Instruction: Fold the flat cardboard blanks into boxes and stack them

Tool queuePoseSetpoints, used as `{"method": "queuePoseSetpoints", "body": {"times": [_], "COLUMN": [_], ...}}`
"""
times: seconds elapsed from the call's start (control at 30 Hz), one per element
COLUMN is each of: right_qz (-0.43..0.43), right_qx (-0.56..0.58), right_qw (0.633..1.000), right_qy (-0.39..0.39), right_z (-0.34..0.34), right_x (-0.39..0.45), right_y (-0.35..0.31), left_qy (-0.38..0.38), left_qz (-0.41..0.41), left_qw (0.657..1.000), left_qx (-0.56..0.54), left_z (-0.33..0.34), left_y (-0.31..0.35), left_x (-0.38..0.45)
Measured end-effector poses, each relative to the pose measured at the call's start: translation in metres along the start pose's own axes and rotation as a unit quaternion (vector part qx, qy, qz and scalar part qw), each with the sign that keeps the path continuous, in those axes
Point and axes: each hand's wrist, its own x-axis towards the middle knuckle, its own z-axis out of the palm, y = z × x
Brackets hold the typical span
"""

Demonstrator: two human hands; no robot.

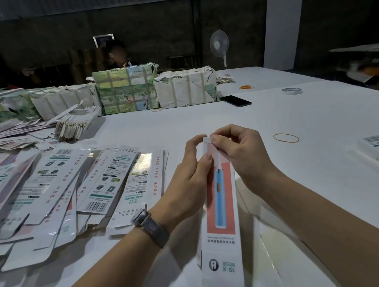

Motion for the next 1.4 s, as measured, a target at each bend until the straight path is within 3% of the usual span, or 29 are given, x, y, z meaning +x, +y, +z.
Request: {"method": "queuePoseSetpoints", "body": {"times": [0.37,0.57,1.07,1.4], "right_qz": [0.029,0.034,0.011,0.036], "right_qx": [0.039,0.051,0.061,0.148], "right_qw": [0.998,0.998,0.997,0.987], "right_qy": [0.026,0.003,-0.046,-0.049], "right_z": [-0.0015,-0.0028,0.0005,-0.0027], "right_x": [0.003,0.003,-0.0017,-0.002], "right_y": [-0.0007,-0.0018,0.0035,0.0037], "left_qy": [-0.03,-0.031,0.057,0.054], "left_qz": [-0.012,-0.01,0.029,0.033], "left_qw": [0.999,0.999,0.998,0.998], "left_qx": [-0.018,-0.019,-0.025,-0.027], "left_z": [-0.0017,-0.0018,-0.0089,-0.0071], "left_y": [0.0076,0.0061,-0.0008,-0.0015], "left_x": [-0.0017,-0.0016,0.0054,0.0021]}}
